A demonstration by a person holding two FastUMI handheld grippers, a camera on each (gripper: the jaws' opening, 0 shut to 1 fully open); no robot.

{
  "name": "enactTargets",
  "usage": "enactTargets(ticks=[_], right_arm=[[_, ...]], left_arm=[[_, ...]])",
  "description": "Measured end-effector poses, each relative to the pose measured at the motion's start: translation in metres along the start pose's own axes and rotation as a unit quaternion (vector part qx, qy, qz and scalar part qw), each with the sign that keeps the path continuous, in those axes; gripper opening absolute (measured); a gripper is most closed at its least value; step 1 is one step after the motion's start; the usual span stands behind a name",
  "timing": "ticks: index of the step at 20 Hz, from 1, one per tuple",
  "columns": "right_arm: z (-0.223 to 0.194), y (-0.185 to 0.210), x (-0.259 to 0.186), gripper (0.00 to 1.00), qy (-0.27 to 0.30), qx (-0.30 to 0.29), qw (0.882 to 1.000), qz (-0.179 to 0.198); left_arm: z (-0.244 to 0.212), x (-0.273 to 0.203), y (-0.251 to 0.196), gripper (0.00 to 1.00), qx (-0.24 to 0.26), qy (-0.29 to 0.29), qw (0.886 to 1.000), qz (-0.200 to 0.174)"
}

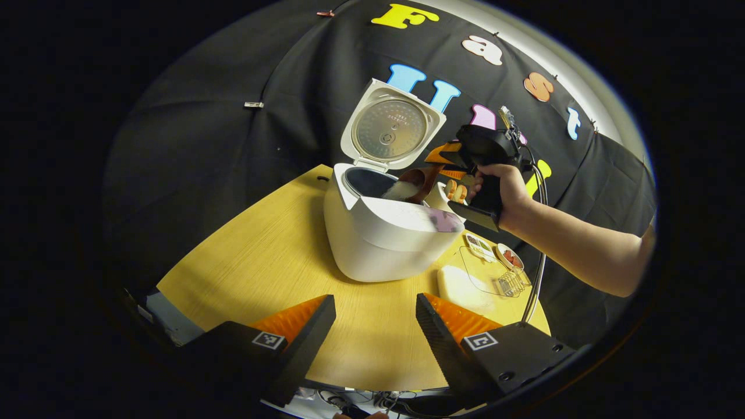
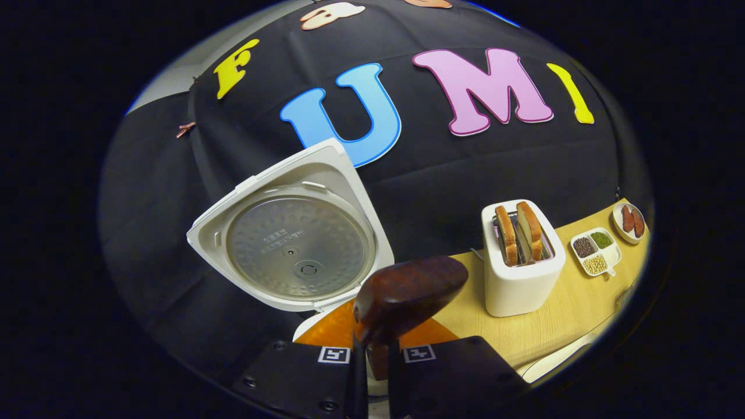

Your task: Close the left gripper, press the button to open the rice cooker; take a wooden spoon from the chopstick holder with the right hand, scoop a spoonful of rice and pour it into the rice cooker, then put the wooden spoon back into the chopstick holder.

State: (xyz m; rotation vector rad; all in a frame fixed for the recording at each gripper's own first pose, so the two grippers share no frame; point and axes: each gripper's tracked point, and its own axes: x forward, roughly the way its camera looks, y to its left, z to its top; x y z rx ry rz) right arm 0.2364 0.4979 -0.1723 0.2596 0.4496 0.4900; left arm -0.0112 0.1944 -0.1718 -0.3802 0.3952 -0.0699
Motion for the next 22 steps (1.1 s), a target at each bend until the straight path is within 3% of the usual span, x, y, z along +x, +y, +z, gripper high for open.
enactTargets(ticks=[10,16,22], right_arm=[[-0.008,0.033,-0.008,0.18,-0.011,-0.133,0.989,0.067],[-0.037,0.062,-0.022,0.18,0.0,-0.256,0.959,0.121],[-0.055,0.081,-0.035,0.18,0.002,-0.312,0.937,0.156]], left_arm=[[0.002,-0.002,0.005,0.96,-0.014,-0.008,1.0,0.012],[0.001,-0.006,0.002,0.95,-0.013,-0.008,1.0,0.01],[-0.003,-0.013,-0.007,0.96,-0.009,-0.009,1.0,0.004]])
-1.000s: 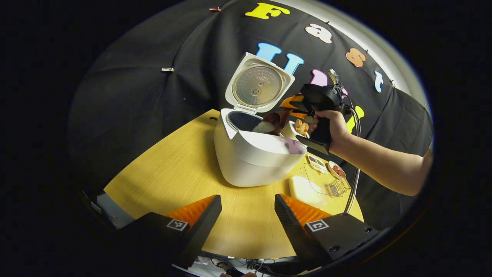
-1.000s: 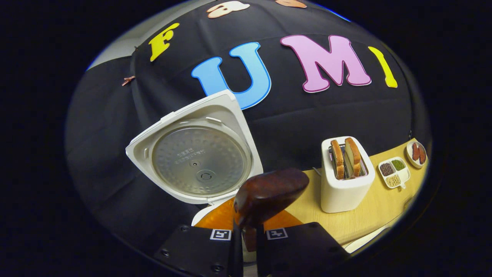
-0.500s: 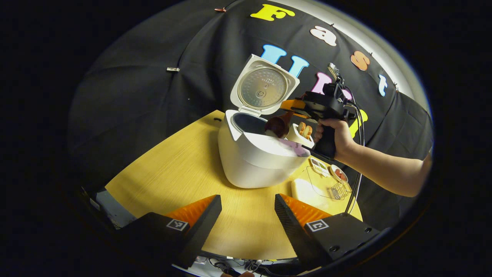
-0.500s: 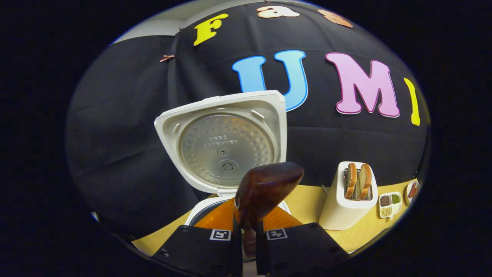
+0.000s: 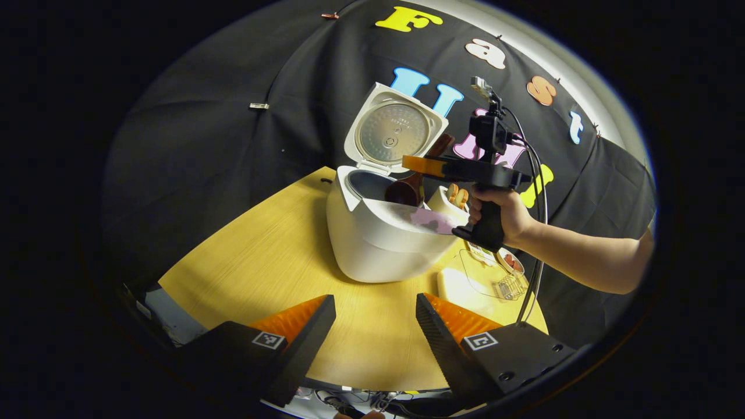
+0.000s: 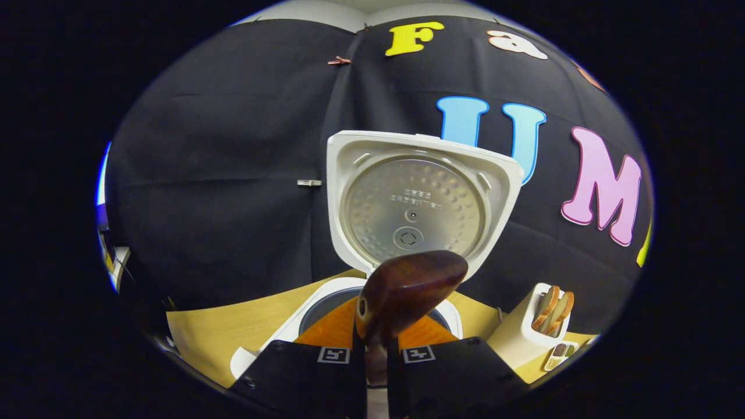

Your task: Close the left gripper, press the button to open the rice cooker; take a wooden spoon from the chopstick holder with the right hand, scoop a spoonful of rice and pour it into the rice cooker, then put the wooden spoon back into the chopstick holder.

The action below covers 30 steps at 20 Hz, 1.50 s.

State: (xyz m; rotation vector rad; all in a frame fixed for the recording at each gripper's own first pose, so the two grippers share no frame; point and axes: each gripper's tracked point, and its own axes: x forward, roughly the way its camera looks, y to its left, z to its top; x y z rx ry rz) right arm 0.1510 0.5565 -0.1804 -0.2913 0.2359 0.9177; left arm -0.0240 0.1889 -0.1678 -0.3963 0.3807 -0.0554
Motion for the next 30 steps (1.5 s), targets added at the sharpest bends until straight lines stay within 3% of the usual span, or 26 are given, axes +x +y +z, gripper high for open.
enactTargets(ticks=[3,6,13,14,15,21,27,30], right_arm=[[-0.001,-0.004,-0.003,0.22,0.008,0.023,1.0,-0.003],[0.015,-0.025,-0.009,0.18,-0.004,0.101,0.994,-0.029],[0.067,-0.086,-0.058,0.18,-0.071,0.25,0.962,-0.083],[0.07,-0.1,-0.073,0.14,-0.077,0.264,0.957,-0.093],[0.072,-0.116,-0.089,0.18,-0.084,0.275,0.952,-0.105],[0.057,-0.223,-0.216,0.18,-0.116,0.298,0.924,-0.211],[-0.005,-0.327,-0.343,0.18,-0.116,0.324,0.88,-0.326],[-0.046,-0.374,-0.388,0.18,-0.104,0.347,0.859,-0.361]], left_arm=[[-0.003,-0.003,-0.005,0.98,0.006,-0.002,1.0,-0.004],[-0.004,-0.005,-0.008,0.96,0.008,-0.004,1.0,-0.004],[-0.014,-0.008,-0.028,0.96,0.021,-0.004,1.0,-0.014],[-0.015,-0.01,-0.034,0.96,0.025,-0.004,1.0,-0.017],[-0.016,-0.01,-0.039,0.96,0.03,-0.005,0.999,-0.021],[-0.018,-0.013,-0.077,0.96,0.046,-0.012,0.998,-0.043],[-0.009,0.008,-0.104,0.96,0.078,-0.026,0.996,-0.039],[0.003,0.027,-0.117,0.96,0.088,-0.037,0.995,-0.017]])
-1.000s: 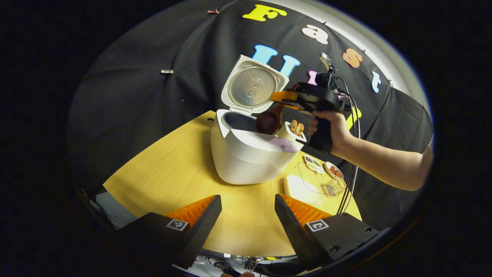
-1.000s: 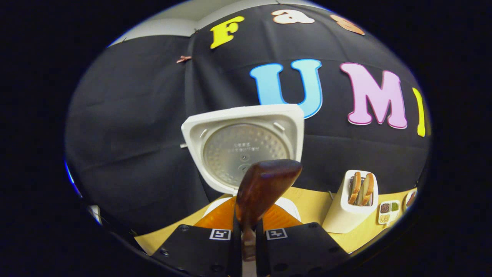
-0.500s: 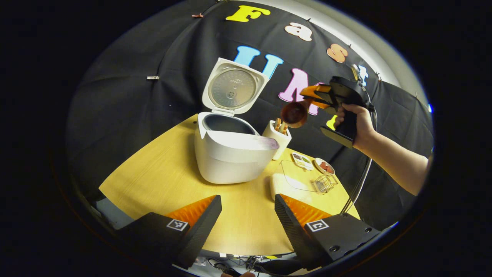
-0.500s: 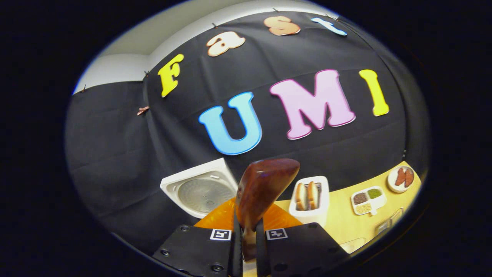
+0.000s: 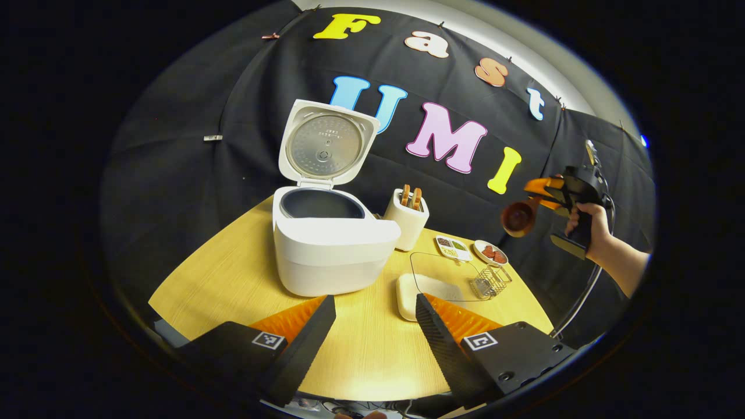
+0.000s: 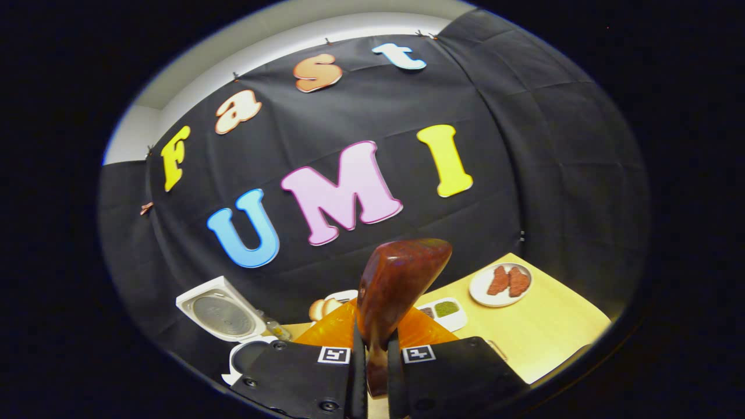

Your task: Close the left gripper, press the button to open the rice cooker; take a wooden spoon from the chopstick holder with the right hand, scoop a spoonful of rice and pour it into the rice cooker, then put the wooden spoon back into the chopstick holder.

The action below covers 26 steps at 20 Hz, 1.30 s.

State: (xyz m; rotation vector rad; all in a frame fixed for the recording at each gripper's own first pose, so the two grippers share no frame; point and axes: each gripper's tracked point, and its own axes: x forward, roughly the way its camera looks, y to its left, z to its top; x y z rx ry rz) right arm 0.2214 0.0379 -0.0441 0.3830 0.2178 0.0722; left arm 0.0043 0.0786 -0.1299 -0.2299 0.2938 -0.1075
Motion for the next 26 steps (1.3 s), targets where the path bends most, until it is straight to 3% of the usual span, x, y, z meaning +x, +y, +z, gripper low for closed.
enactTargets(ticks=[5,8,9,11,14,15,16,18,26], right_arm=[[-0.013,-0.087,0.023,0.18,0.029,0.019,0.998,-0.048],[-0.037,-0.119,0.039,0.18,0.058,0.024,0.996,-0.059],[-0.049,-0.128,0.046,0.13,0.067,0.018,0.996,-0.062],[-0.073,-0.142,0.058,0.18,0.092,0.011,0.994,-0.065],[-0.107,-0.15,0.071,0.18,0.121,0.012,0.991,-0.059],[-0.115,-0.155,0.074,0.14,0.125,0.006,0.99,-0.061],[-0.123,-0.159,0.078,0.18,0.128,0.001,0.99,-0.063],[-0.137,-0.16,0.081,0.18,0.137,0.0,0.988,-0.064],[-0.176,-0.166,0.089,0.2,0.17,0.001,0.982,-0.082]], left_arm=[[0.004,0.025,-0.033,0.96,-0.007,0.004,0.999,0.038],[0.019,0.025,-0.035,0.96,-0.014,-0.025,0.995,0.1],[0.027,0.024,-0.035,0.96,-0.021,-0.036,0.992,0.116],[0.039,0.02,-0.034,0.96,-0.036,-0.053,0.987,0.145],[0.05,0.011,-0.026,0.95,-0.053,-0.064,0.979,0.185],[0.053,0.006,-0.021,0.96,-0.055,-0.07,0.976,0.2],[0.055,0.0,-0.015,0.96,-0.055,-0.076,0.972,0.215],[0.056,-0.007,-0.004,0.96,-0.059,-0.08,0.967,0.236],[0.064,-0.013,0.014,0.96,-0.065,-0.085,0.961,0.253]])
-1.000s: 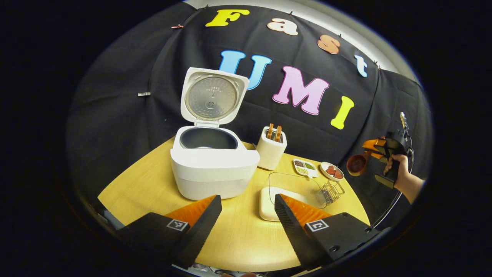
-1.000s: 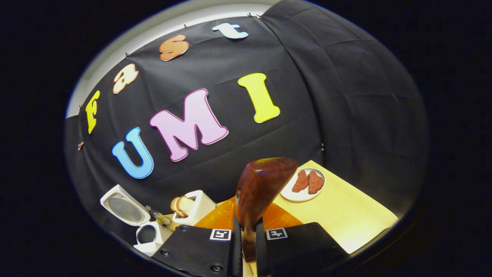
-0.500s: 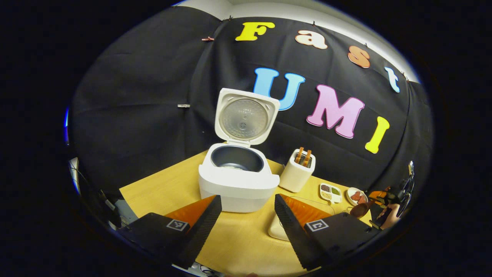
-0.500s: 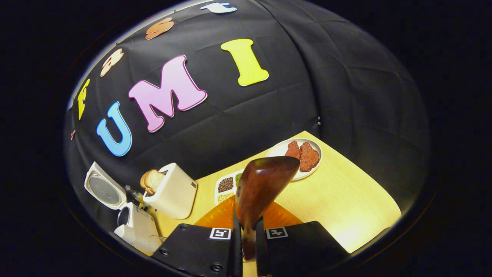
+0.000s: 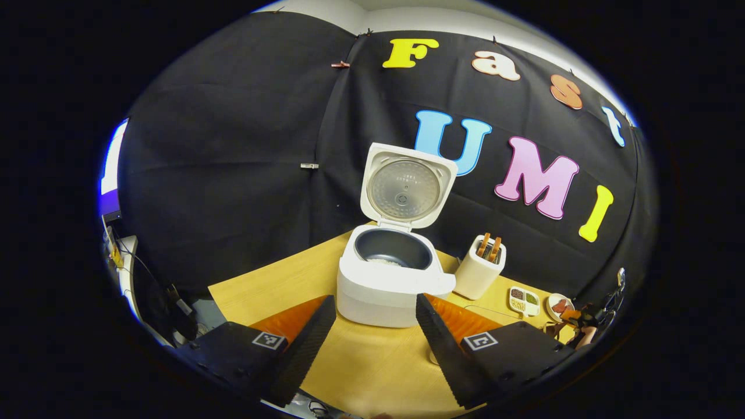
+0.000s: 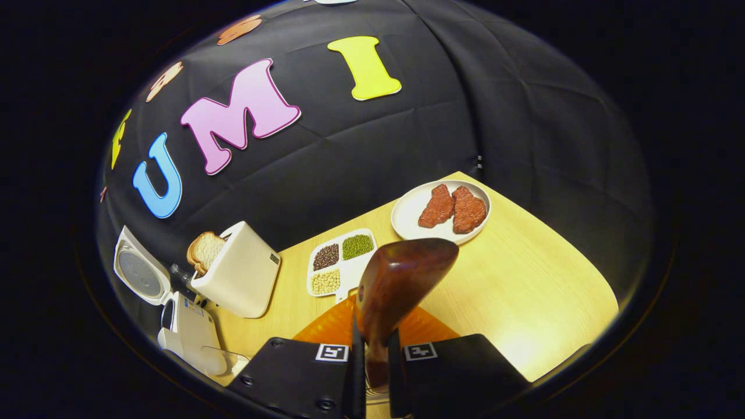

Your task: Close the left gripper, press the button to open the rice cooker; take a wooden spoon from the chopstick holder with the right hand, scoop a spoonful of rice and pour it into the rice cooker, then put the wooden spoon back into the chopstick holder.

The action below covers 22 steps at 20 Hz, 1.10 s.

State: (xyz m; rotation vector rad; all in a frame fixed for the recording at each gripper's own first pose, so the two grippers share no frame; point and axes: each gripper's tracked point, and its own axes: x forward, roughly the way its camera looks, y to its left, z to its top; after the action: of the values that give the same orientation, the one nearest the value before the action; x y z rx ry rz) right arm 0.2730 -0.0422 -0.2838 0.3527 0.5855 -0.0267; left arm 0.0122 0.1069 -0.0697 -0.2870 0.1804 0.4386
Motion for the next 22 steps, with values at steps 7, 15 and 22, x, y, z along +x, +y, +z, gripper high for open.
enactTargets(ticks=[7,15,22], right_arm=[[0.0,-0.001,-0.037,0.99,-0.012,-0.047,0.999,-0.009],[0.044,-0.005,-0.147,0.98,-0.106,-0.108,0.988,-0.036],[0.067,0.022,-0.222,0.98,-0.163,-0.12,0.979,-0.03]], left_arm=[[0.055,0.024,0.002,0.96,0.02,-0.051,0.998,-0.015],[0.148,0.055,-0.025,0.95,0.098,-0.125,0.987,-0.038],[0.234,0.075,-0.071,0.95,0.081,-0.138,0.984,-0.072]])
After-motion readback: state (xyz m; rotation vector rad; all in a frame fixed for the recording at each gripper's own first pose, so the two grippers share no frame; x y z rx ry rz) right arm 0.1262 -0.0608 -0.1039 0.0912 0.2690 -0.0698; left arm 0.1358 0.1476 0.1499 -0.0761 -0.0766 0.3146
